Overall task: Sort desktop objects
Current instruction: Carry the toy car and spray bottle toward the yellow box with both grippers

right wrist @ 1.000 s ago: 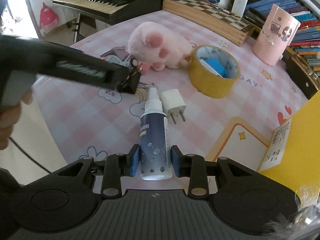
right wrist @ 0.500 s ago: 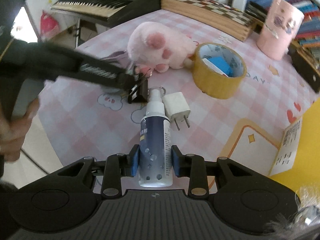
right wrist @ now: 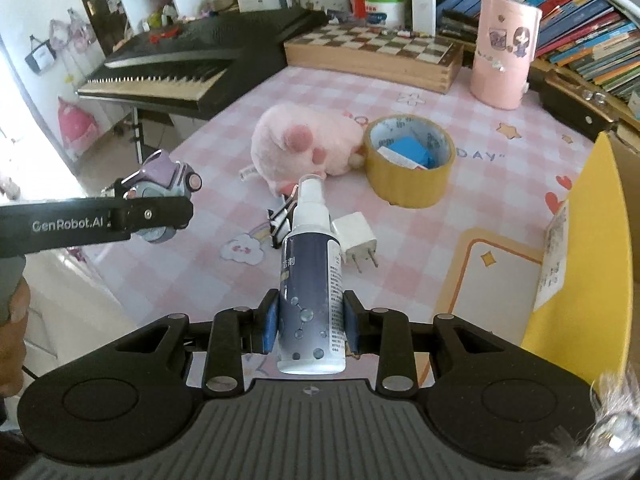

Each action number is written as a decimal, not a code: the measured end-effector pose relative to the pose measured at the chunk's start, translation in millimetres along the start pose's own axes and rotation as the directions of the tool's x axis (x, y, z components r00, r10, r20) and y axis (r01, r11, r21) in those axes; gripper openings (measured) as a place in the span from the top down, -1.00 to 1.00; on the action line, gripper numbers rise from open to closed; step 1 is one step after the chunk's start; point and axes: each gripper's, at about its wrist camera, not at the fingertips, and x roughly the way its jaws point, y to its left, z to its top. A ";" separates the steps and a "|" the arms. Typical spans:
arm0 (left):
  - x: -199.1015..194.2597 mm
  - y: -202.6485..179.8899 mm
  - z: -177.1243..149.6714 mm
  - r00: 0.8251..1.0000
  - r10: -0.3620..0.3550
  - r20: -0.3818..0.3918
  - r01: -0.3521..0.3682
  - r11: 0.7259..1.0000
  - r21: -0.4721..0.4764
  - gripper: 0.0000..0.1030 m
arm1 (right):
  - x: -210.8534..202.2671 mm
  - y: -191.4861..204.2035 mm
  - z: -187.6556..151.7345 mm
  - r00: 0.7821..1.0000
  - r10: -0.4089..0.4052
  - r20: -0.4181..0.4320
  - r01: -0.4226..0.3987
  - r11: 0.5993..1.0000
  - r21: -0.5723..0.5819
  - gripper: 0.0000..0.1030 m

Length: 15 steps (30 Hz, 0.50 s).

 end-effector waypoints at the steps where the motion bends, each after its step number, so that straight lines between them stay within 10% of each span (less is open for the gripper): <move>1: -3.4 -0.6 -1.4 1.000 -0.006 0.002 0.006 1.000 0.010 0.21 | -3.6 2.3 -1.0 1.000 -0.001 0.005 0.001 1.000 0.004 0.42; 15: -54.6 -12.9 -24.5 0.995 -0.093 0.038 0.083 0.975 0.204 0.21 | -50.1 33.8 -40.0 0.999 -0.032 0.040 0.027 0.992 0.121 0.42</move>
